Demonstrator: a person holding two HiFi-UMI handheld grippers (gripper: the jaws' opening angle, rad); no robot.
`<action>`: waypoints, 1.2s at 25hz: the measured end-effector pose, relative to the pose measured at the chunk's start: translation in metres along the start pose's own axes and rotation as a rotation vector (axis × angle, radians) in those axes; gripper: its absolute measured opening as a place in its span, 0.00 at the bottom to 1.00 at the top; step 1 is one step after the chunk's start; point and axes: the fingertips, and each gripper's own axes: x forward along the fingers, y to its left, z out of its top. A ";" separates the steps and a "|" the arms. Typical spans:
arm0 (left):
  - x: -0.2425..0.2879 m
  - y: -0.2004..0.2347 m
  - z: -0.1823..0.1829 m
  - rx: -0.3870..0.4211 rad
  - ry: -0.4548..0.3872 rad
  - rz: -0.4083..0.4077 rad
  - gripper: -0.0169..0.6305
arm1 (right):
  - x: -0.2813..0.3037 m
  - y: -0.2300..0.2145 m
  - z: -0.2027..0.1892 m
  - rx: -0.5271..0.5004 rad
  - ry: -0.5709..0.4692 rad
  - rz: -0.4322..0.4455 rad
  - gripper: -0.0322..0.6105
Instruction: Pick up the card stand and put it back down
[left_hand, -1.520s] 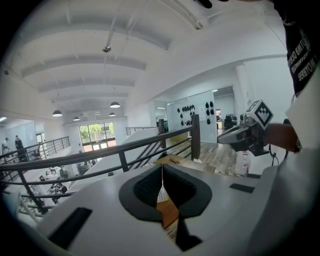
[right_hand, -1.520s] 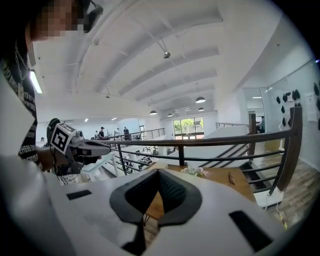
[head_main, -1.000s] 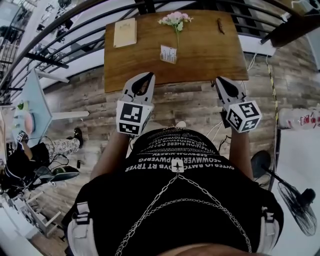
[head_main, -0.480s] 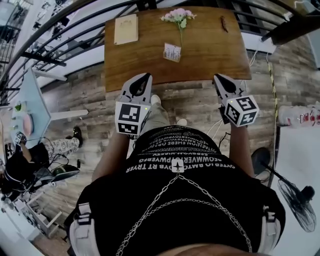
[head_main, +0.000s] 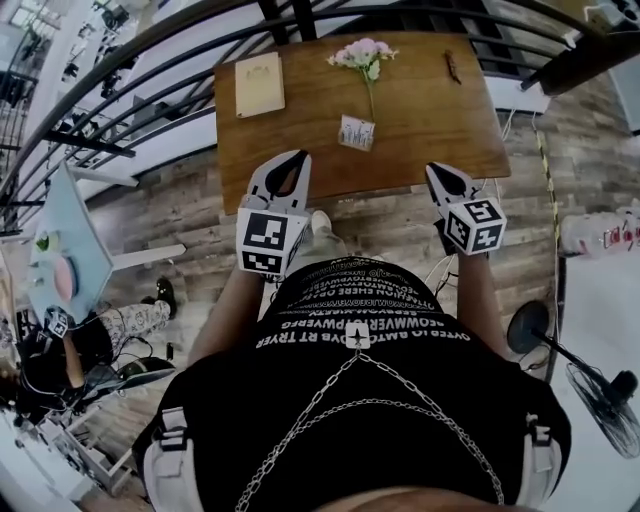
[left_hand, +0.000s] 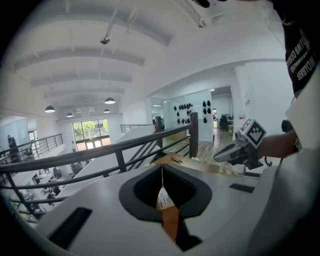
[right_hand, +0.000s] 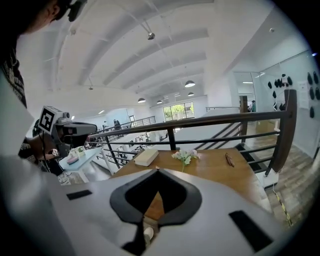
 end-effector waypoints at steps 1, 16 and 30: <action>0.002 0.005 -0.004 -0.005 0.011 -0.002 0.07 | 0.005 0.001 0.001 0.005 -0.004 0.003 0.07; 0.058 0.051 -0.020 -0.032 0.073 -0.057 0.07 | 0.093 -0.026 -0.075 0.054 0.151 0.002 0.07; 0.074 0.088 -0.045 -0.046 0.134 -0.064 0.07 | 0.181 -0.029 -0.139 0.119 0.231 0.041 0.07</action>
